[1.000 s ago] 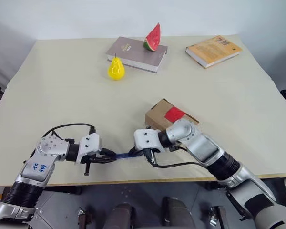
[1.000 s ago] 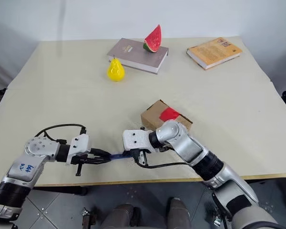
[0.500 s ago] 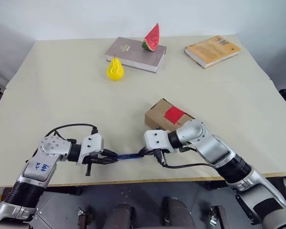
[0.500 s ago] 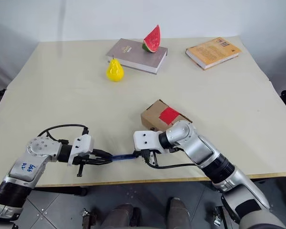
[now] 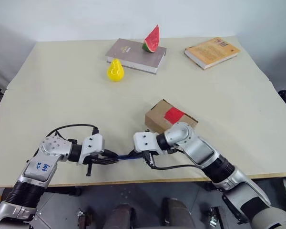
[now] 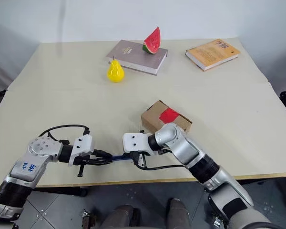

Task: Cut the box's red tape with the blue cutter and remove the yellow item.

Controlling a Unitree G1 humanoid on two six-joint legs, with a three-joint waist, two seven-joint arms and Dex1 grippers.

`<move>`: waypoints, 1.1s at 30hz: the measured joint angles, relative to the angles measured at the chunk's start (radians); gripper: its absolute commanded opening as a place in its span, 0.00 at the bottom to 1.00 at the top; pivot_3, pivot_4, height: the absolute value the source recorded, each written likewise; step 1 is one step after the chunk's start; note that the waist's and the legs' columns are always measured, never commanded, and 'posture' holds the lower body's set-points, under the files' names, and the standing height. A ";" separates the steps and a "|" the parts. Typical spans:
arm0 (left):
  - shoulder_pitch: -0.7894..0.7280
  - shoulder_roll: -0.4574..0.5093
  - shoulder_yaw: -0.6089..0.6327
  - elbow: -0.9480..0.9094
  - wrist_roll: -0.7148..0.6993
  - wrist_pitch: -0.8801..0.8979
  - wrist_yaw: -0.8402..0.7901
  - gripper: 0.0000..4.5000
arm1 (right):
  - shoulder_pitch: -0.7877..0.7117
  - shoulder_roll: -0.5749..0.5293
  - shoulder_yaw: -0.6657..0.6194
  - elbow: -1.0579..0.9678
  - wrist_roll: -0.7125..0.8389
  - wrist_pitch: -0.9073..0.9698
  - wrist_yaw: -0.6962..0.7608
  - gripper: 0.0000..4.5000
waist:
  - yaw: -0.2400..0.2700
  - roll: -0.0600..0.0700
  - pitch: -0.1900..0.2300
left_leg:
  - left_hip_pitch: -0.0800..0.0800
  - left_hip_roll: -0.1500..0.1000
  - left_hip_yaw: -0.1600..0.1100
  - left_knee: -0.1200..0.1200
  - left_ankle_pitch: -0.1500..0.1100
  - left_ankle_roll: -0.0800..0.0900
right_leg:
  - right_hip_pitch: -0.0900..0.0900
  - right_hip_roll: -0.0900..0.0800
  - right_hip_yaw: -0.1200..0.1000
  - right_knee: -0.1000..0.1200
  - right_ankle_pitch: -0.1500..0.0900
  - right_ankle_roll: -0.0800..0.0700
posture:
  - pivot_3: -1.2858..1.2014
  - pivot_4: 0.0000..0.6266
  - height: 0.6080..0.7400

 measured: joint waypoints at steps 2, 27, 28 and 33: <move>0.000 -0.001 0.000 0.000 0.000 0.000 0.001 0.09 | -0.002 0.001 0.000 0.000 -0.001 0.001 0.003 0.00 | 0.000 0.000 0.000 | 0.000 0.000 0.000 0.000 0.000 0.000 | 0.000 0.000 0.000 0.000 0.000 0.000 | 0.52 0.24 1.00; 0.078 -0.207 0.283 -0.048 -0.102 -0.363 0.253 0.09 | -0.235 -0.207 -0.601 -0.206 0.497 0.877 -0.185 0.99 | -0.001 0.001 0.002 | -0.004 0.003 0.000 -0.002 -0.001 -0.002 | -0.002 -0.001 0.000 -0.006 0.000 0.000 | 0.52 0.24 1.00; 0.053 -0.227 0.274 -0.048 -0.100 -0.384 0.266 0.09 | -0.270 -0.207 -0.601 -0.185 0.497 0.890 -0.211 0.99 | -0.001 0.001 0.002 | -0.004 0.003 0.000 -0.002 -0.001 -0.002 | -0.002 -0.001 -0.001 -0.006 0.000 0.000 | 0.52 0.24 1.00; -0.036 -0.329 0.207 0.003 -0.037 -0.504 0.316 0.09 | -0.411 -0.168 -0.597 -0.038 0.538 1.016 -0.260 0.99 | -0.002 0.001 0.002 | -0.004 0.002 0.000 -0.002 -0.001 -0.002 | -0.002 -0.001 -0.004 -0.006 0.000 0.000 | 0.52 0.24 1.00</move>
